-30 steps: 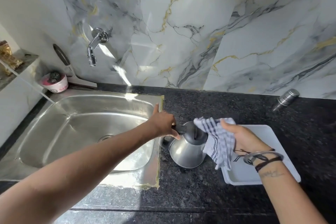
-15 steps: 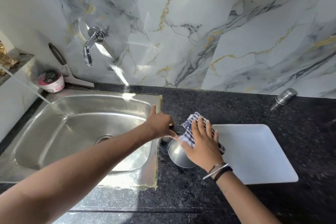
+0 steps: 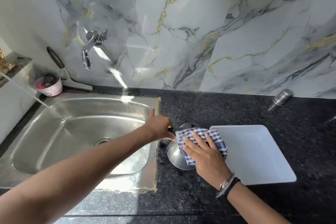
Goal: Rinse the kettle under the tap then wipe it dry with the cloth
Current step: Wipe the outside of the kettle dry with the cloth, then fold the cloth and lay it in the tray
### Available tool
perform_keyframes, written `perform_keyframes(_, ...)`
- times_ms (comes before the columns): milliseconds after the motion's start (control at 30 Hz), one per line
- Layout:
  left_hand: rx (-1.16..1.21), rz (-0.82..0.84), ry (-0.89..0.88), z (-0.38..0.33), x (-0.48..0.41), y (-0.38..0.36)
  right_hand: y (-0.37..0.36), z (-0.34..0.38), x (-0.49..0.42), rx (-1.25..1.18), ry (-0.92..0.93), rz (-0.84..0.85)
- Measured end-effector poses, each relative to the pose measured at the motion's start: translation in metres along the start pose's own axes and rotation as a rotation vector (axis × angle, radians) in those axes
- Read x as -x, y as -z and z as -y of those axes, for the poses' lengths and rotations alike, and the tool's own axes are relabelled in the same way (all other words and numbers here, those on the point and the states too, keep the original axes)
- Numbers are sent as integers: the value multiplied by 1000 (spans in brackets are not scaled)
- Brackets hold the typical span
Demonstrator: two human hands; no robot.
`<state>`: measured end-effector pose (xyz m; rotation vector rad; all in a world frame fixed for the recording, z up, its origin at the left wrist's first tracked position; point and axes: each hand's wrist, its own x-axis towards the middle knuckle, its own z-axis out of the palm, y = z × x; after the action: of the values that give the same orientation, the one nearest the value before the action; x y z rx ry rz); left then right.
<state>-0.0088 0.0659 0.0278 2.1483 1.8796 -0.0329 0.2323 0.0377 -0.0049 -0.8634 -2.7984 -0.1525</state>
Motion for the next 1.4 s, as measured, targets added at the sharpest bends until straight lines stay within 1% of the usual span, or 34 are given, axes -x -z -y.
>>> perform_keyframes(67,-15,11,-6,-1,0,2,-2,-10,13,43,81,-4)
perform_keyframes(133,-9,12,-9,-2,1,2,-1,-21,18,38,81,-20)
perform_keyframes(200,-14,11,-12,-2,2,1,0,-29,18,-14,-12,-69)
perform_keyframes(267,-20,10,-9,-2,3,2,0,-34,15,-148,-217,-126)
perform_keyframes(333,-10,16,-7,-1,3,3,2,-35,10,-333,-443,-147)
perform_keyframes(367,-4,20,-7,-1,3,3,4,-33,8,-395,-504,-156)
perform_keyframes(467,6,8,-7,-1,3,0,8,-23,5,-496,-484,-196)
perform_keyframes(500,7,8,-1,-1,3,0,10,-20,6,-596,-510,-223)
perform_keyframes(533,2,18,10,-2,4,1,16,-18,8,-756,-583,-259)
perform_keyframes(633,-44,32,46,-10,9,7,33,-31,16,-1406,-935,-404)
perform_keyframes(667,-51,5,50,-16,12,7,37,-41,20,-1637,-1055,-419)
perform_keyframes(700,-30,-58,39,-25,14,5,42,-49,24,-1842,-1141,-395)
perform_keyframes(733,40,-166,7,-37,17,4,47,-56,30,-1986,-1188,-353)
perform_keyframes(767,173,-284,-40,-53,20,5,52,-60,35,-2079,-1190,-345)
perform_keyframes(800,389,-330,-77,-73,25,7,56,-63,39,-2137,-1184,-386)
perform_keyframes(833,664,-264,-91,-92,28,10,59,-65,43,-2178,-1172,-442)
perform_keyframes(867,943,-117,-87,-113,30,14,63,-65,48,-2220,-1148,-479)
perform_keyframes(900,1152,28,-80,-131,29,16,67,-66,51,-2255,-1117,-487)
perform_keyframes(933,1276,124,-64,-144,26,17,71,-66,53,-2272,-1088,-469)
perform_keyframes(967,1334,173,-31,-153,22,18,75,-68,55,-2267,-1045,-432)
perform_keyframes(1000,1368,188,11,-159,19,18,77,-72,58,-2260,-997,-388)
perform_keyframes(1033,1390,179,51,-163,17,18,80,-74,60,-2251,-965,-341)
perform_keyframes(1100,1463,141,150,-164,13,14,82,-76,64,-2317,-947,-274)
perform_keyframes(1167,1533,80,240,-164,12,9,80,-75,66,-2279,-1048,-209)
perform_keyframes(1200,1556,45,265,-163,11,8,77,-74,67,-2260,-1067,-172)
perform_keyframes(1267,1573,-8,274,-161,11,7,65,-74,70,-2138,-1075,-82)
perform_keyframes(1300,1560,-16,261,-160,12,6,61,-74,70,-2040,-1105,-39)
perform_keyframes(1333,1531,-12,249,-159,13,5,56,-76,73,-1923,-1169,-28)
perform_keyframes(1400,1455,-5,238,-158,16,2,52,-81,78,-1723,-1303,-103)
